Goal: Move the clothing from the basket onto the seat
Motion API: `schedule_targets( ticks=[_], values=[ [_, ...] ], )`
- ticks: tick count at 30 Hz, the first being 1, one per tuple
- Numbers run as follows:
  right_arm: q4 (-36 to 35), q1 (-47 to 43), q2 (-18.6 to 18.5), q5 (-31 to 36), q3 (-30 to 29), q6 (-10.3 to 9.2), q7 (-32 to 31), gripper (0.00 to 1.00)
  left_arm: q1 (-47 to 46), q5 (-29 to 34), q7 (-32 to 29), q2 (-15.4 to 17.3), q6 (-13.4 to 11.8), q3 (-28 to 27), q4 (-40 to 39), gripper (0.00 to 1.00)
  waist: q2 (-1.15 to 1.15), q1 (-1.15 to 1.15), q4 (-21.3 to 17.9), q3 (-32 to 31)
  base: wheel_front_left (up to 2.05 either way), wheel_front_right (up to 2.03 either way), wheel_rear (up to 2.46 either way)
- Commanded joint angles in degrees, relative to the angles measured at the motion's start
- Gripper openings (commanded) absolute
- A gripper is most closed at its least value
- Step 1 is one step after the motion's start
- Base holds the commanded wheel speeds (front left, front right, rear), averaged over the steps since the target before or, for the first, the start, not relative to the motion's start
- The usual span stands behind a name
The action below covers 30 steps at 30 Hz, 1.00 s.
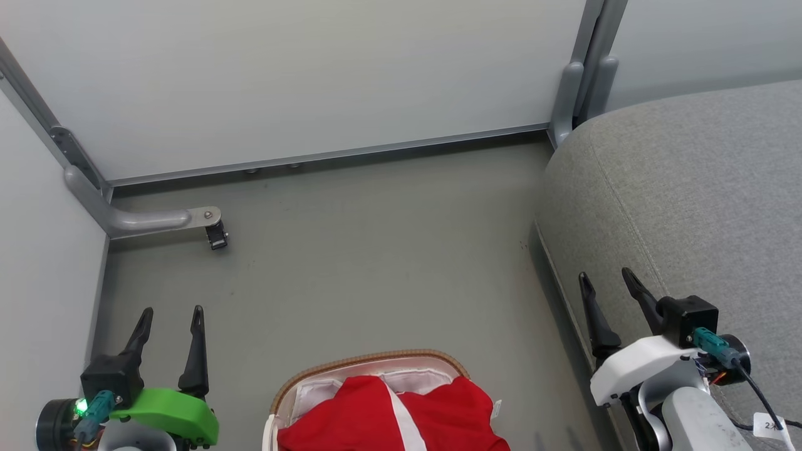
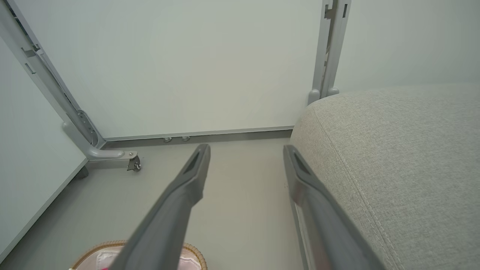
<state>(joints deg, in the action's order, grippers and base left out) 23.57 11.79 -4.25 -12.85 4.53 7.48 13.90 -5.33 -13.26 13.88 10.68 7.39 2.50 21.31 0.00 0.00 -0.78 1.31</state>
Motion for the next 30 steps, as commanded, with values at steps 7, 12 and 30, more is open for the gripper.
schedule_targets(
  ticks=[7, 12, 30],
  values=[
    [-0.30, 1.21, 0.27, 3.67, 0.43, 0.01, 1.07, 1.00, 1.03, 2.25, 1.01, -0.06, 0.18, 0.65, 1.73, 1.00, 0.00, 0.00, -0.43, 1.50, 0.00, 0.00, 0.00],
    [-0.49, 2.62, 0.57, 4.51, 0.47, 0.01, 1.36, 1.00, -1.51, -0.20, 1.36, -0.22, 0.18, 4.04, 4.08, 1.00, 0.00, 0.00, -1.24, 5.01, 0.00, 0.00, 0.00],
    [-3.86, 9.59, 1.23, 3.16, 1.39, 0.00, 1.36, 1.00, -12.75, -11.07, 1.35, 2.96, 0.17, 20.76, 12.23, 1.00, 0.00, 0.00, -6.84, 21.18, 0.00, 0.00, 0.00]
  ],
)
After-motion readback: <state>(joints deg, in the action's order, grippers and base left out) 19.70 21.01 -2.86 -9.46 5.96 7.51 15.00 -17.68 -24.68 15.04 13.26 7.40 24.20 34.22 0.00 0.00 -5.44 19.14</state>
